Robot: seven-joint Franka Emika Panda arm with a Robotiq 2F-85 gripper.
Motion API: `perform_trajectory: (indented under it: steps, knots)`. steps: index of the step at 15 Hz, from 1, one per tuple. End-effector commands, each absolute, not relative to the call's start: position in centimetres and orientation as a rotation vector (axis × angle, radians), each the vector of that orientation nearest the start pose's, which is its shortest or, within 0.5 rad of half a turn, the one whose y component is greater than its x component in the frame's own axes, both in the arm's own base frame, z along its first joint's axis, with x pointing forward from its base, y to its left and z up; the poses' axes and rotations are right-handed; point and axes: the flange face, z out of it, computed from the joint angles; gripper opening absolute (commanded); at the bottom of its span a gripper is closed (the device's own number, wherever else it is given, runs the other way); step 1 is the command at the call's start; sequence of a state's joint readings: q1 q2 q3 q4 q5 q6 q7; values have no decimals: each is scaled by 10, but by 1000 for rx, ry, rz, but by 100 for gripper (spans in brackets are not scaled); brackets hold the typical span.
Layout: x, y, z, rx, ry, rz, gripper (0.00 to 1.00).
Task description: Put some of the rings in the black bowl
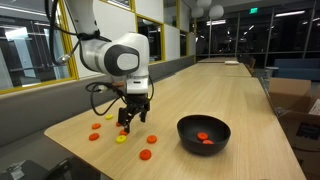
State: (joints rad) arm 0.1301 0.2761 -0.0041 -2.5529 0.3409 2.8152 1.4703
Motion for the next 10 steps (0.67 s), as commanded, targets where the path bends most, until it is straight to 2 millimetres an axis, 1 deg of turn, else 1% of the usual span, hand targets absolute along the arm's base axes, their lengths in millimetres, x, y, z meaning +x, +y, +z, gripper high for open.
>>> perform_trajectory:
  steps: [1,5,10]
  knots:
    - [451,43,160,-1934,2427,115,100]
    - [446,42,153,-1821,2548,96,100]
    - [436,37,150,-1723,2646,57,100]
